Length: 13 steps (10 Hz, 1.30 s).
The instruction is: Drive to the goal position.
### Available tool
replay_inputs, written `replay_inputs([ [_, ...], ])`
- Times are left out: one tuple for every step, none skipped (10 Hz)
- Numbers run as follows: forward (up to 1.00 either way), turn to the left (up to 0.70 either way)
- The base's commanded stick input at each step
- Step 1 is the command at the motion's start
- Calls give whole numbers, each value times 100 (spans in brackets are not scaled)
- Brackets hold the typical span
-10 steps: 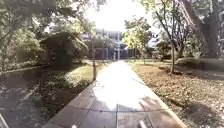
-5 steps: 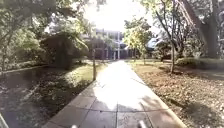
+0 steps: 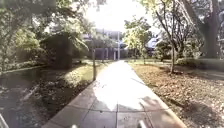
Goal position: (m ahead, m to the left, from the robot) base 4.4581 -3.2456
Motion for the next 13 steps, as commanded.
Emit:
replay_inputs([
  [50, 0],
  [50, 0],
  [50, 0],
  [50, 0],
  [50, 0],
  [50, 0],
  [50, 0],
  [50, 0],
  [50, -13],
  [50, -50],
  [50, -50],
  [50, -50],
  [50, -50],
])
